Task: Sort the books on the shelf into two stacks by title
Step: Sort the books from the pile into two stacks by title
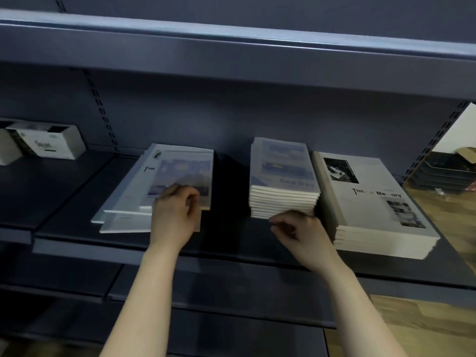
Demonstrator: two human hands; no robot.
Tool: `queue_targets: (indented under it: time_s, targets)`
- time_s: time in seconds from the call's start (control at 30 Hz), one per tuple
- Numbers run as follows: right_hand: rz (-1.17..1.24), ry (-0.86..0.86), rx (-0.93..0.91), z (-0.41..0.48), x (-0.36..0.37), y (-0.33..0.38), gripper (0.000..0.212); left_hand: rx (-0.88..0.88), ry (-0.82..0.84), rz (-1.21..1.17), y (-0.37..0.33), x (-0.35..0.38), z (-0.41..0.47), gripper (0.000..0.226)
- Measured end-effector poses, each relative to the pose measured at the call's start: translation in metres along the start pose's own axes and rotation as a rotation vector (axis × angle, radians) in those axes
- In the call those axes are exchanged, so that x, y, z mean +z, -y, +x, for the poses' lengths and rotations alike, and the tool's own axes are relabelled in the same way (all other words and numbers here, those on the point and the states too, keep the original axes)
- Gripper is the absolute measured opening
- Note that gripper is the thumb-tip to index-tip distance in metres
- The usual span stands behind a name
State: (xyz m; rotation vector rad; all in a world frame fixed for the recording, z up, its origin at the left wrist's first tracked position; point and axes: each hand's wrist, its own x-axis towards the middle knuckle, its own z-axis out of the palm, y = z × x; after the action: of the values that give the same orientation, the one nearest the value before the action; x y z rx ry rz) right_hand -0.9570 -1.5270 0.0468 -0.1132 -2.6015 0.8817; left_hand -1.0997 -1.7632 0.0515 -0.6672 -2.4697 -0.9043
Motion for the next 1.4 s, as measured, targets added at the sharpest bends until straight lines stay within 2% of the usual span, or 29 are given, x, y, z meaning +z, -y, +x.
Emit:
queue_targets:
  time_s: [0.2, 0.37, 0.5, 0.63, 0.83, 0.87, 0.9, 1.0, 1.07, 1.17, 1.23, 1.4]
  targets:
    - [-0.055, 0.019, -0.010, 0.002, 0.036, -0.009, 0.014, -0.130, 0.010, 0.081, 0.027, -0.021, 0.009, 0.011]
    - [-0.105, -0.078, -0.055, 0.001, 0.048, -0.009, 0.012, -0.373, 0.101, 0.224, 0.030, -0.029, 0.012, 0.045]
    - [-0.116, -0.115, -0.067, 0.001, 0.052, -0.012, 0.015, -0.419, 0.124, 0.174, 0.034, -0.027, 0.020, 0.065]
    - [-0.125, -0.139, -0.063, 0.000, 0.055, -0.013, 0.016, -0.469, 0.242, 0.182, 0.042, -0.029, 0.037, 0.096]
    - [-0.121, -0.152, -0.070, 0.002, 0.055, -0.014, 0.015, -0.540, 0.387, 0.126, 0.052, -0.033, 0.050, 0.120]
    - [-0.121, -0.151, -0.067, 0.002, 0.055, -0.014, 0.015, -0.533, 0.360, 0.101, 0.052, -0.033, 0.051, 0.120]
    - [-0.121, -0.150, -0.066, 0.002, 0.055, -0.014, 0.015, -0.511, 0.310, 0.037, 0.052, -0.033, 0.050, 0.110]
    - [-0.130, -0.144, -0.076, 0.002, 0.054, -0.013, 0.015, -0.462, 0.105, -0.268, 0.033, -0.033, 0.044, 0.048]
    - [-0.128, -0.131, -0.075, 0.002, 0.053, -0.012, 0.015, -0.358, 0.003, -0.359, 0.021, -0.030, 0.038, 0.027]
    - [-0.089, -0.103, -0.069, 0.002, 0.050, -0.010, 0.015, -0.213, -0.096, -0.443, 0.009, -0.027, 0.027, 0.019]
    - [0.010, -0.107, -0.059, 0.001, 0.045, -0.005, 0.014, -0.186, -0.116, -0.566, 0.000, -0.025, 0.022, 0.015]
    - [0.363, -0.145, 0.121, 0.003, 0.026, 0.016, 0.015, -0.202, -0.136, -0.830, -0.030, -0.017, 0.016, 0.014]
